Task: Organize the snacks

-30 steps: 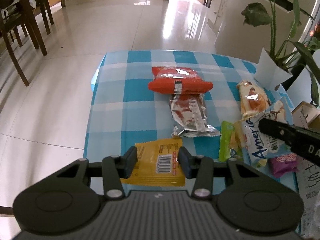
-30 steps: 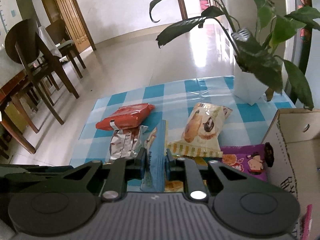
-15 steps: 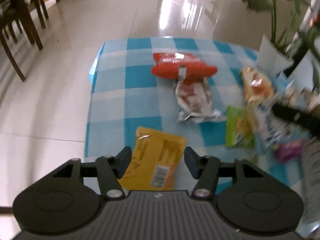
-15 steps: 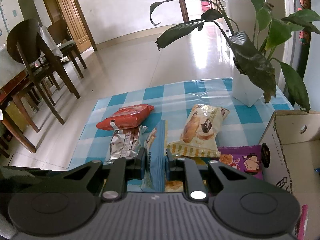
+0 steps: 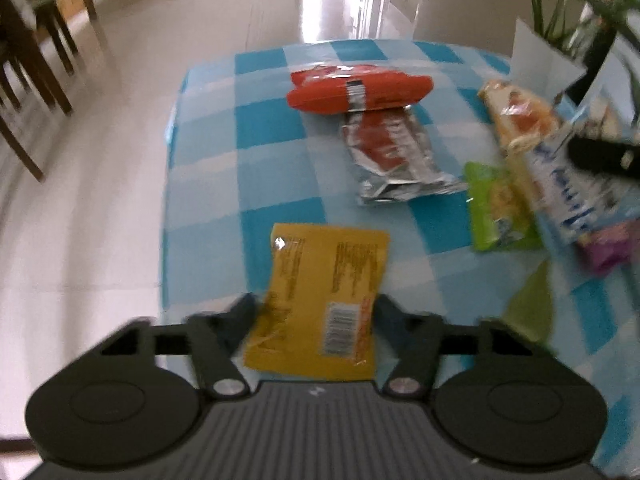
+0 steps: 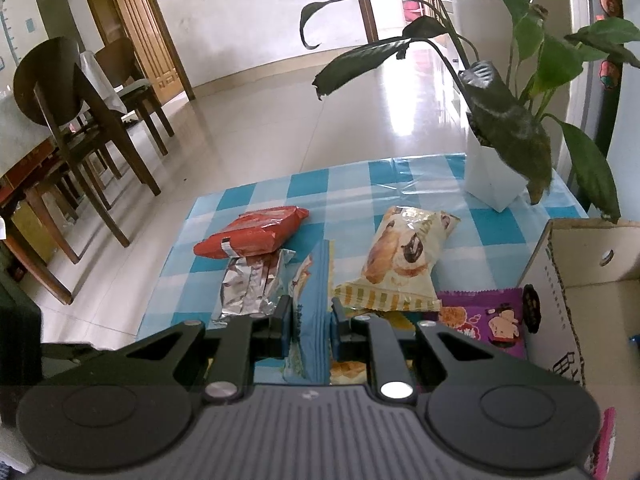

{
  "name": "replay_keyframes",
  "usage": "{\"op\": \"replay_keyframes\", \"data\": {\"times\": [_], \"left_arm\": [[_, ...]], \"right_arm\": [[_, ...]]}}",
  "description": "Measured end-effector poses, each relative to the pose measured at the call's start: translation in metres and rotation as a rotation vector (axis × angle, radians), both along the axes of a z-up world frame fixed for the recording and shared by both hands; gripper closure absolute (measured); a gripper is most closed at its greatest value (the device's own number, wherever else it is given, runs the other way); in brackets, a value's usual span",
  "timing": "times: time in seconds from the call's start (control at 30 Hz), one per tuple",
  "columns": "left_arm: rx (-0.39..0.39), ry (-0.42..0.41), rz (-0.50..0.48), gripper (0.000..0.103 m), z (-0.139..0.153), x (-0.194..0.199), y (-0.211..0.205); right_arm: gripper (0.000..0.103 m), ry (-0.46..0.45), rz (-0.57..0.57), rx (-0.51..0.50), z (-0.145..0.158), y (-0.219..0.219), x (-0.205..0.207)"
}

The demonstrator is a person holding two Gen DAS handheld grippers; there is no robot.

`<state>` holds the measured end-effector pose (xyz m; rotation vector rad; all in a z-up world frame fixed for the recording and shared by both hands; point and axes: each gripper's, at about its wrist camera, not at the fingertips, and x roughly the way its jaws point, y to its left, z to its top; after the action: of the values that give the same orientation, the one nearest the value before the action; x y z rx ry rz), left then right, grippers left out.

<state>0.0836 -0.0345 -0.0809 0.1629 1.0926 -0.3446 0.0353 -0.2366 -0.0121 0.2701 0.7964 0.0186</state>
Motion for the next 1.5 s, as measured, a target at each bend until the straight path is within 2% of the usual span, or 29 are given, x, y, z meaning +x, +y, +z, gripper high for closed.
{"op": "replay_keyframes", "data": {"times": [0.07, 0.17, 0.4, 0.67, 0.93, 1.5], "left_arm": [[-0.003, -0.009, -0.005, 0.051, 0.002, -0.002, -0.004], [-0.02, -0.023, -0.015, 0.054, 0.009, -0.007, -0.009], [-0.085, -0.054, -0.016, 0.054, 0.031, -0.013, -0.021], [-0.141, -0.09, -0.048, 0.054, 0.053, -0.026, -0.041], [-0.186, -0.099, -0.072, 0.054, 0.059, -0.034, -0.06], [-0.267, -0.108, -0.169, 0.054, 0.07, -0.054, -0.097]], "right_arm": [[0.081, 0.0, 0.0, 0.0, 0.0, 0.0, 0.0], [0.081, 0.002, 0.003, 0.0, 0.0, 0.0, 0.0], [0.081, 0.008, -0.005, -0.005, 0.002, -0.003, -0.005], [0.081, -0.024, -0.049, 0.011, 0.019, -0.013, -0.029], [0.081, -0.055, -0.108, 0.063, 0.033, -0.037, -0.053], [0.081, -0.087, -0.207, 0.056, 0.049, -0.101, -0.099]]}}
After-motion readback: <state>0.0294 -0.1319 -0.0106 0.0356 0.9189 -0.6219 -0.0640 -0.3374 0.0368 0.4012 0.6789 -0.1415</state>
